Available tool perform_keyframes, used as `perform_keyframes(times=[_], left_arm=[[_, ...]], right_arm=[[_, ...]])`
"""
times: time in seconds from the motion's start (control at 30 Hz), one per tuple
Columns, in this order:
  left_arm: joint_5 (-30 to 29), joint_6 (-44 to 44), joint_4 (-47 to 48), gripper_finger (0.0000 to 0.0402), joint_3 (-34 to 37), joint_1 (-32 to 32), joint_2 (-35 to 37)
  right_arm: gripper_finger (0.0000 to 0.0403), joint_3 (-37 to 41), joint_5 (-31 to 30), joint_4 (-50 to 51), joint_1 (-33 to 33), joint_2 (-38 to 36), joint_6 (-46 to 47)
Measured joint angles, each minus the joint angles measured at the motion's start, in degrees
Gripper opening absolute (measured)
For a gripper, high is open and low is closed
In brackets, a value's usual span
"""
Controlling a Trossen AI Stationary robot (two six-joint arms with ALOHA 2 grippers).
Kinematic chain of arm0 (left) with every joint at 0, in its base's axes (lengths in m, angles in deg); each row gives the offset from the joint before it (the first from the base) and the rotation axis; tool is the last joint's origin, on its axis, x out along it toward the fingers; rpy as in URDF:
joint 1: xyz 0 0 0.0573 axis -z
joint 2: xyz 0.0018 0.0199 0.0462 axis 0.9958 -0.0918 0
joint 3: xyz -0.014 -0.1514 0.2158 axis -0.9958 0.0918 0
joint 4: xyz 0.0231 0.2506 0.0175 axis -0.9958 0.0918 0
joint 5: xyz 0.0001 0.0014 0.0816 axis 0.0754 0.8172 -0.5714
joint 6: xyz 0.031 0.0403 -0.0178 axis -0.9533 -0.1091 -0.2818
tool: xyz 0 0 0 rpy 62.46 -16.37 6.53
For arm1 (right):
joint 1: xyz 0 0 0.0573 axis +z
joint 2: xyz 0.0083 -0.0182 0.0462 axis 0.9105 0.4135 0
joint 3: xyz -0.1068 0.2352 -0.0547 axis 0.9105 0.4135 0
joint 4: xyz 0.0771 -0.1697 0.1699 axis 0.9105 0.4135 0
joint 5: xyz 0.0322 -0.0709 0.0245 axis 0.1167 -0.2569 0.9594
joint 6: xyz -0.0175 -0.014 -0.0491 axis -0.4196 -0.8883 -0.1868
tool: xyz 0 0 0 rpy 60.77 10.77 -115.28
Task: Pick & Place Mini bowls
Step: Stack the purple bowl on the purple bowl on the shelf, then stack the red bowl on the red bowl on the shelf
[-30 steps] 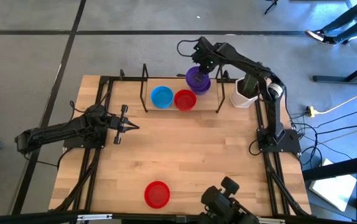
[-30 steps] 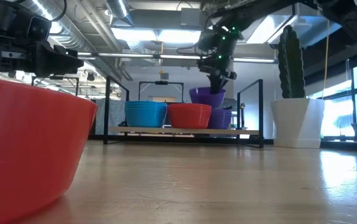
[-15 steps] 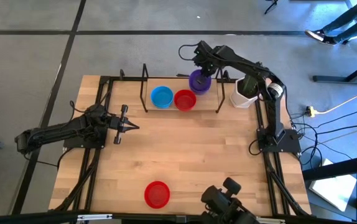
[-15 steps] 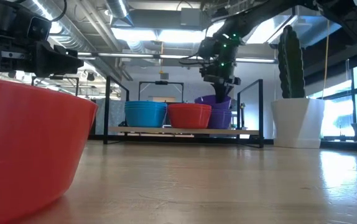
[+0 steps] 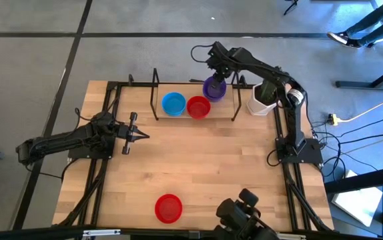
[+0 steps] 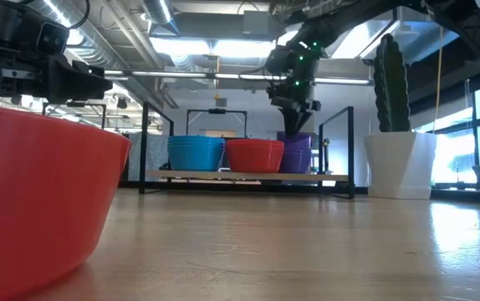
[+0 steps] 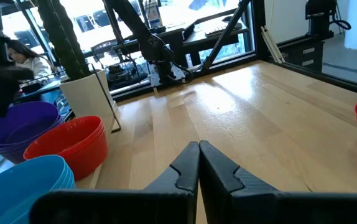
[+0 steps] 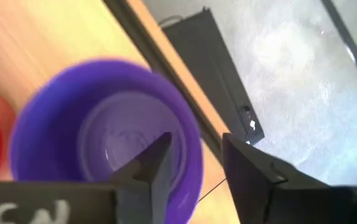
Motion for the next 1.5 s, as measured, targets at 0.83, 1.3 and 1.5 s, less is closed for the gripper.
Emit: perform_keyframes(times=[0.83, 1.3, 1.5], left_arm=[[0.0, 0.4, 0.0, 0.0006, 0.0, 0.0, 0.0], [0.0, 0.0, 0.0, 0.0006, 0.0, 0.0, 0.0], [0.0, -0.1, 0.0, 0.0006, 0.0, 0.0, 0.0]], right_arm=[[0.0005, -1.9, -21.0, 6.9, 8.5, -0.1, 2.6], [0.0006, 4.5, -20.8, 3.9, 7.1, 0.0, 1.1], [0.0003, 1.3, -18.2, 1.1, 9.8, -2.2, -3.8]])
